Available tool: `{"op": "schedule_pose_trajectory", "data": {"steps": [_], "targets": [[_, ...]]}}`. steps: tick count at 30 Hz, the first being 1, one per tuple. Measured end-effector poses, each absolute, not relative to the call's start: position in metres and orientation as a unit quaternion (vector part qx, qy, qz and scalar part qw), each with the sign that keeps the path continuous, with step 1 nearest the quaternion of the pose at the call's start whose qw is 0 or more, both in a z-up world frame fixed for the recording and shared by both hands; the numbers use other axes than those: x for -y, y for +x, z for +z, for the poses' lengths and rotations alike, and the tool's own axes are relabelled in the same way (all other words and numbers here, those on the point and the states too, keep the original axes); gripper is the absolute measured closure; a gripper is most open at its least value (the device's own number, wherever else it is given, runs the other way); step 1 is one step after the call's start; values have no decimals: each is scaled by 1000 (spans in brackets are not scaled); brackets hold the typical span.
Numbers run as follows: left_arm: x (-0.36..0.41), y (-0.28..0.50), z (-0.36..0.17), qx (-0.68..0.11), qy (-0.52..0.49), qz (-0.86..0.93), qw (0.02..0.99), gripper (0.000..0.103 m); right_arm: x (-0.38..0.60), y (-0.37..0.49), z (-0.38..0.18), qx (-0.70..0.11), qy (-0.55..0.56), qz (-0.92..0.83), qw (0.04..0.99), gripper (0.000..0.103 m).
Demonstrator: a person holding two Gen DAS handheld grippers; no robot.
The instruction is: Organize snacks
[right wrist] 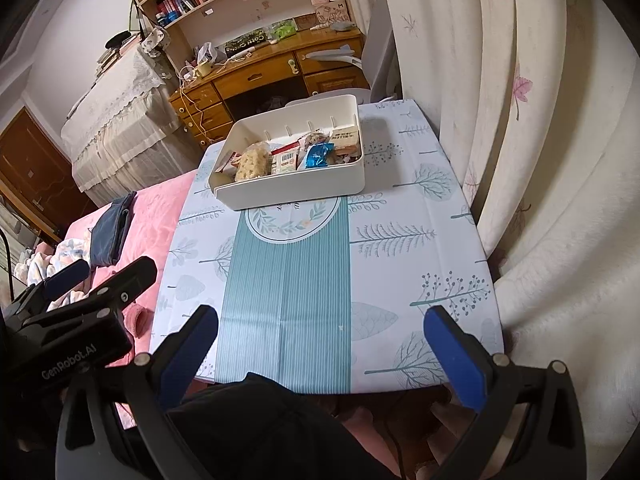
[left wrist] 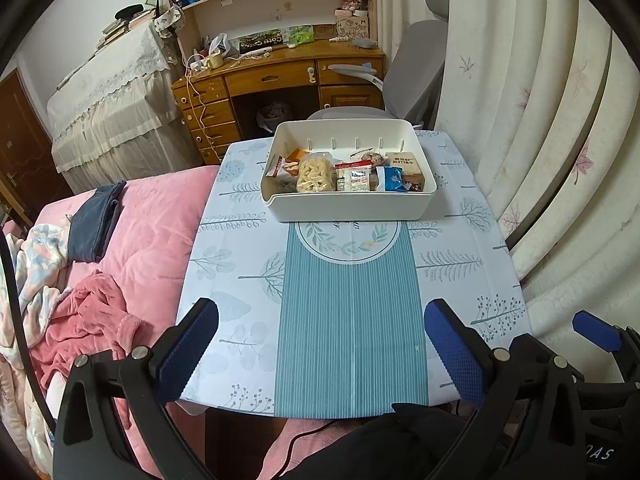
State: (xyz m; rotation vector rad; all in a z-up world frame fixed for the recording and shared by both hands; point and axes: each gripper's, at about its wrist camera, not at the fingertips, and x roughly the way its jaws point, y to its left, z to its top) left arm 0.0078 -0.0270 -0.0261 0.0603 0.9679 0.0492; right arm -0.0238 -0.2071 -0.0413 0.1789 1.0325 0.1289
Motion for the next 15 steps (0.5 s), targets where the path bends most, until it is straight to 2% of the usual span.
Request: {"op": "schedule_pose_trajectory", "data": {"steps": [15], "targets": [[27, 11, -29, -469, 24, 19, 883, 1, 209, -21, -40, -492, 86, 62, 864, 0]]}}
